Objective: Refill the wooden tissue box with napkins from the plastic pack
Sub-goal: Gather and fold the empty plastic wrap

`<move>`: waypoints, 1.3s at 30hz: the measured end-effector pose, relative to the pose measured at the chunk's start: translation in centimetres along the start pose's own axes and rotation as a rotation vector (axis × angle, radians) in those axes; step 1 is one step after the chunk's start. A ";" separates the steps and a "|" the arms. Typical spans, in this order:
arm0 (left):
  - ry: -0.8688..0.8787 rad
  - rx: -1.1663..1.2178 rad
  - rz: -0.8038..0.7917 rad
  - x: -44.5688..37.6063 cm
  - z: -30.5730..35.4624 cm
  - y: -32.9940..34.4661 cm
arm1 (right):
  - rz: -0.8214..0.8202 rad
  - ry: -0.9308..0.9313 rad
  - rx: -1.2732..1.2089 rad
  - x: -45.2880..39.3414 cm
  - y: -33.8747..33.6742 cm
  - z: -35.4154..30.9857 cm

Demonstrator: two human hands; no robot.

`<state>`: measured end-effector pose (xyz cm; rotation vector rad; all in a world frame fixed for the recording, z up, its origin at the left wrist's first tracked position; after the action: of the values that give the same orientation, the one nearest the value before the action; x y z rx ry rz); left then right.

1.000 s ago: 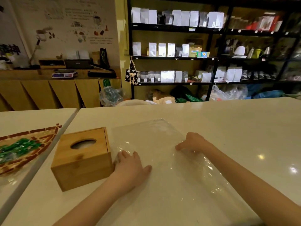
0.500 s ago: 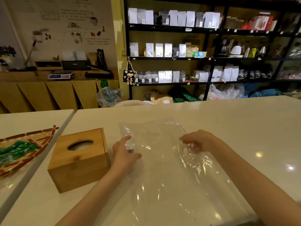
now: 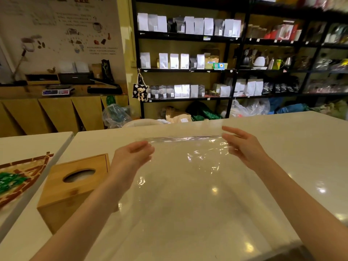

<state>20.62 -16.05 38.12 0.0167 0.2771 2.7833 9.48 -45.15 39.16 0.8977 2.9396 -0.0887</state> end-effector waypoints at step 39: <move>-0.086 0.010 -0.591 -0.3 2.6 2.5 | -0.500 0.154 0.036 -0.2 11.6 -2.6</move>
<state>20.18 -17.95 41.20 0.0478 0.2286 2.1883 15.98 -35.45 41.38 0.1583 3.2420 -0.0999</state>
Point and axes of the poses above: each hand's wrist, its own x-axis away from the middle knuckle, its own y-axis out of the palm, z = x × y, the point moved 9 cm from there along -x, towards the middle knuckle, and after that the axes turned 6 degrees about x, right-handed, at the moved point
